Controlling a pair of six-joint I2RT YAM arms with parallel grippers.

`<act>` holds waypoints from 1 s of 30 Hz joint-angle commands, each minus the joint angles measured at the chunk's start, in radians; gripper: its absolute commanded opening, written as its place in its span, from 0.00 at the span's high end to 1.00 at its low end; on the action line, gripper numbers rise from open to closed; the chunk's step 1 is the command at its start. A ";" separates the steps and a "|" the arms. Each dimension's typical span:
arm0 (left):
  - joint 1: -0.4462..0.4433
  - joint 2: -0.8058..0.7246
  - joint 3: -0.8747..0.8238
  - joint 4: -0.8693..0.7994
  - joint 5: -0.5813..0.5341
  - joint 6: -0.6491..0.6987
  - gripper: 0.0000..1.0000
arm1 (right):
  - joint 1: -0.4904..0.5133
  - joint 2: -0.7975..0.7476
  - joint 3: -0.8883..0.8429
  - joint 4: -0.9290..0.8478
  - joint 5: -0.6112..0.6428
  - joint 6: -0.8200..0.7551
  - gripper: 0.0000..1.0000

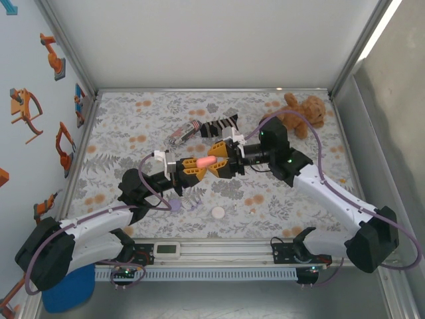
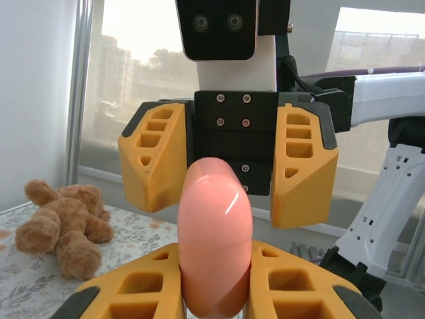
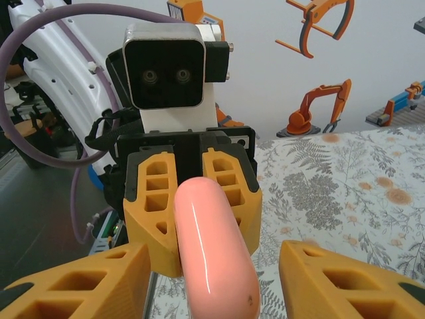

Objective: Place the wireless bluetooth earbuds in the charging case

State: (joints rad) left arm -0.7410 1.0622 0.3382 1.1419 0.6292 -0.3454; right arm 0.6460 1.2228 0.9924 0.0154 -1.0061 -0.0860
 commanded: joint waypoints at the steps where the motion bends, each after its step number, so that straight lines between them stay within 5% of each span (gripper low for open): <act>1: -0.004 -0.019 -0.008 0.014 0.020 0.022 1.00 | 0.009 0.004 0.028 0.016 -0.023 0.004 0.49; 22: -0.003 -0.004 -0.011 0.018 -0.031 0.023 1.00 | 0.018 -0.005 -0.002 0.055 -0.039 0.057 0.79; 30: -0.003 -0.008 -0.017 0.002 -0.052 0.030 0.62 | 0.017 -0.010 -0.003 0.066 -0.021 0.083 0.81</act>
State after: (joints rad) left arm -0.7437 1.0615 0.3332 1.1496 0.6125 -0.3382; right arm 0.6525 1.2236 0.9894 0.0360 -1.0199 -0.0357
